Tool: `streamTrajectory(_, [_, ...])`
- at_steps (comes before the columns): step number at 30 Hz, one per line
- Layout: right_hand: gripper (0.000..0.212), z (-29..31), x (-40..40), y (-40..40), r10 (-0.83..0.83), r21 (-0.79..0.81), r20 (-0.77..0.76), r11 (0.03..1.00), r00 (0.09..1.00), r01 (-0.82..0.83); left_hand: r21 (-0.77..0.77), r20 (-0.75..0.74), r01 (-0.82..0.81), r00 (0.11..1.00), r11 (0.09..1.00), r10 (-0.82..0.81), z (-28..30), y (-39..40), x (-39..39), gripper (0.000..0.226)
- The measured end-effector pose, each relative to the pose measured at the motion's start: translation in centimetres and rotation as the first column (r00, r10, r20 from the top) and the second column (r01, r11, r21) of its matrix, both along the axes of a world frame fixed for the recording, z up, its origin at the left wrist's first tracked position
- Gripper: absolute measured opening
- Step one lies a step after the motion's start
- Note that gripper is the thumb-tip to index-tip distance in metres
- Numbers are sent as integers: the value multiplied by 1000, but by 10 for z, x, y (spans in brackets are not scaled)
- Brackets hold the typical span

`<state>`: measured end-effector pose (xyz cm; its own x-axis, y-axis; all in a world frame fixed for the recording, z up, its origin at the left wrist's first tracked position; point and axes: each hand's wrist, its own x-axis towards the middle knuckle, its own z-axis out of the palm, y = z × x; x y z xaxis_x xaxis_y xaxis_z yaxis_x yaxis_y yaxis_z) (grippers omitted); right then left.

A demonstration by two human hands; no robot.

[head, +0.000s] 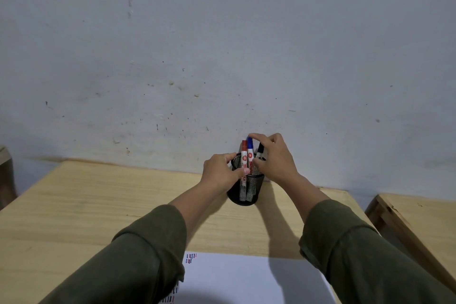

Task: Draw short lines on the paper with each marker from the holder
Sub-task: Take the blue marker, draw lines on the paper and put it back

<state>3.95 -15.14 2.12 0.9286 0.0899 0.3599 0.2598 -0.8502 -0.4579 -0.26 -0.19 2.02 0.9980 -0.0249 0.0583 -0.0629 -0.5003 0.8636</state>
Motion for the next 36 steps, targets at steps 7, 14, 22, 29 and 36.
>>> streamTrajectory(7, [46,1,0,2,-44,-74,83,996,996,51,1,3,-6,1000,1000,6,-1,-1,0,56])
streamTrajectory(14, [35,-1,-6,7,-44,-50,134,997,990,51,-21,-6,-11,1000,1000,11,-5,-1,3,56])
streamTrajectory(22, [52,26,-14,12,-9,419,104,907,995,-36,-37,-22,-49,999,998,48,-7,-1,3,64])
streamTrajectory(29, [53,89,-41,22,81,701,230,678,970,-223,-303,147,-141,970,943,192,33,8,-5,39])
streamTrajectory(36, [45,85,-94,38,275,801,97,549,956,-240,-500,184,79,983,862,16,79,16,-44,29])
